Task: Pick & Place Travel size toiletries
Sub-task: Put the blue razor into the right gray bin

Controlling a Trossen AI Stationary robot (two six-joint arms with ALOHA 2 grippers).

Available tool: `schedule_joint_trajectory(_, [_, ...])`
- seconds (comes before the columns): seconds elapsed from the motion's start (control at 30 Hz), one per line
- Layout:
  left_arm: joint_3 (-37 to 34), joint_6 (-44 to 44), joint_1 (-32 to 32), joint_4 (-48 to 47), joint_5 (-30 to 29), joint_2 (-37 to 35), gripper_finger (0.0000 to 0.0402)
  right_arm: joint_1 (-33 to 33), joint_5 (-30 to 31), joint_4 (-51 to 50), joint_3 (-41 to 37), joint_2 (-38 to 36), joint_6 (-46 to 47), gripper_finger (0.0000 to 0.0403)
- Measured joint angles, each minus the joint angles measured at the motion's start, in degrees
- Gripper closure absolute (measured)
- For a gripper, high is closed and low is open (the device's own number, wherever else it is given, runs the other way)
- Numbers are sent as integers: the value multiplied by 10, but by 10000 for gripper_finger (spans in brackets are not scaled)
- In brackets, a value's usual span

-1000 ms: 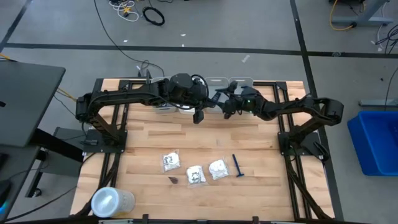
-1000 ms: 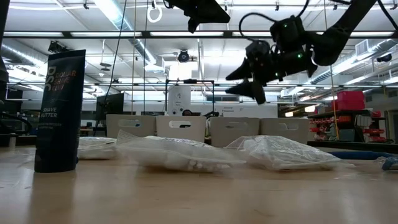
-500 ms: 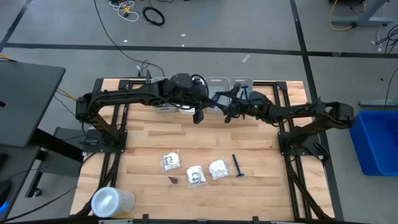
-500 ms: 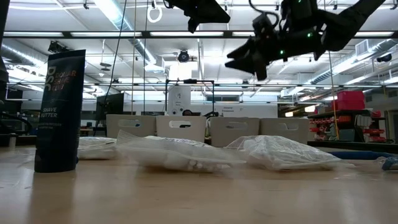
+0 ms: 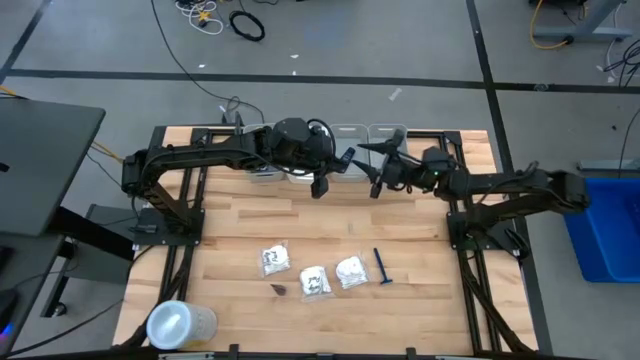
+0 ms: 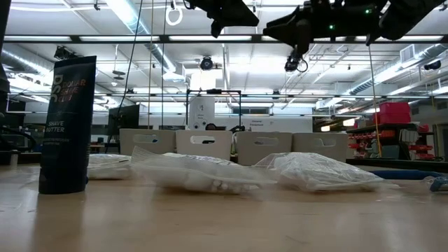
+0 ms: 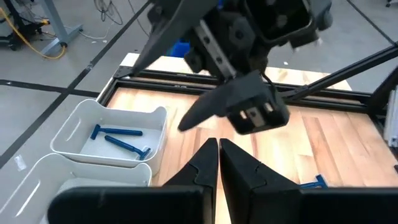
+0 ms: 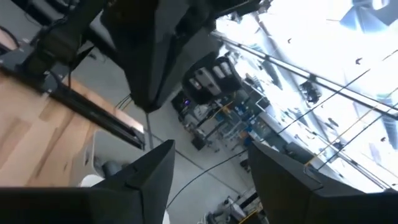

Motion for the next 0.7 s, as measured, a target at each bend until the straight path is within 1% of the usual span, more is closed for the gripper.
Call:
schedule_joint_trajectory(0.1, [0,8,0,0,-11,0,377,0,-23,1,0,-7,3,195])
schedule_joint_trajectory(0.27, [0,19,0,0,-20,0,377,0,-115,-15,0,-6,37,205])
schedule_joint_trajectory(0.4, [0,15,0,0,-39,0,377,0,-198,-76,0,-6,49,214])
schedule_joint_trajectory(0.57, [0,7,0,0,-50,0,377,1,-300,-195,0,-6,47,221])
schedule_joint_trajectory(0.7, [0,8,0,0,-50,0,377,2,-339,-255,0,-6,45,221])
